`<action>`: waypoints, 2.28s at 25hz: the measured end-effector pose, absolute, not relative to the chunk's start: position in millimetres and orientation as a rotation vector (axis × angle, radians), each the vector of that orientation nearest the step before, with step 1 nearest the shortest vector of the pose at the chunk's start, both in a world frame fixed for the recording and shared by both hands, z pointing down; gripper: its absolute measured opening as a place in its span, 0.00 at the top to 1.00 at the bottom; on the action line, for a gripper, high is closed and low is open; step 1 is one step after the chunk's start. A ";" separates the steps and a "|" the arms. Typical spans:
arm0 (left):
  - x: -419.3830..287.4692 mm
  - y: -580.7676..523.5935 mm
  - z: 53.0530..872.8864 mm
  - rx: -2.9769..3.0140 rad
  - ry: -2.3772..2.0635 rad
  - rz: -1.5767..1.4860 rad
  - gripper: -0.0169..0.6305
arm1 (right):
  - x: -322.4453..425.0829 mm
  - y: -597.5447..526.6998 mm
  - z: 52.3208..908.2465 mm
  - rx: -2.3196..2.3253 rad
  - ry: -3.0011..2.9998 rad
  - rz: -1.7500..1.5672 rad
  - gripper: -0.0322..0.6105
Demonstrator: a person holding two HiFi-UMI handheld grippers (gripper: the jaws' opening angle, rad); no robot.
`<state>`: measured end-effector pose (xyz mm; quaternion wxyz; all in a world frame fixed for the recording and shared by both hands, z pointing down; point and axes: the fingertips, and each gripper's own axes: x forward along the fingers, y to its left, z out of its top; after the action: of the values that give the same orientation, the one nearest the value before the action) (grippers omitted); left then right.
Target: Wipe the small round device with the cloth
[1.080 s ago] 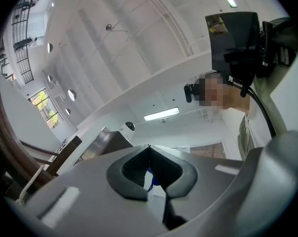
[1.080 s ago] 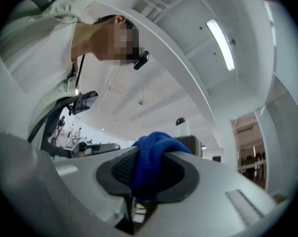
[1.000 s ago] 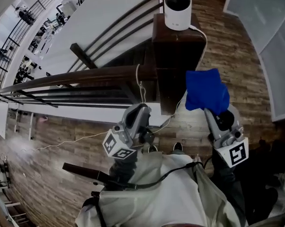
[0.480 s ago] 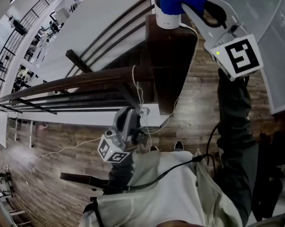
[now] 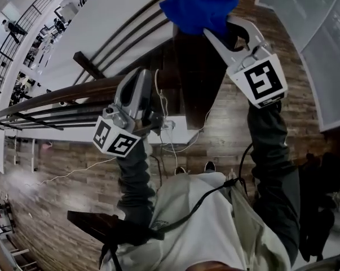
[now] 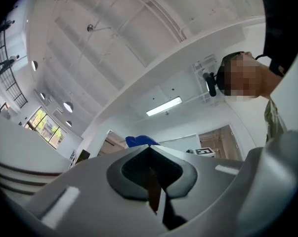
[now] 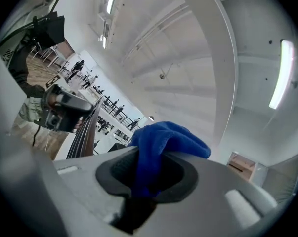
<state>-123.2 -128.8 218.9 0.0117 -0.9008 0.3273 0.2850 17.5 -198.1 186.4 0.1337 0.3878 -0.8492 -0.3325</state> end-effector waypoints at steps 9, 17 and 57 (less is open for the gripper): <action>-83.3 -172.9 157.5 -2.779 0.927 0.746 0.97 | 68.7 -207.9 97.2 1.450 -2.520 -1.060 0.82; -72.6 -192.7 152.2 -2.783 0.931 0.717 0.97 | 55.1 -218.7 140.3 1.383 -2.465 -0.993 0.82; -37.5 -201.6 169.6 -2.572 1.217 0.827 0.97 | 91.3 -273.7 97.3 1.050 -2.372 -1.272 0.83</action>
<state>-37.5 -201.6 169.6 0.0889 -0.8646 0.4090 0.2780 91.3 -273.7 97.3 0.1261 0.3607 -0.8144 -0.4366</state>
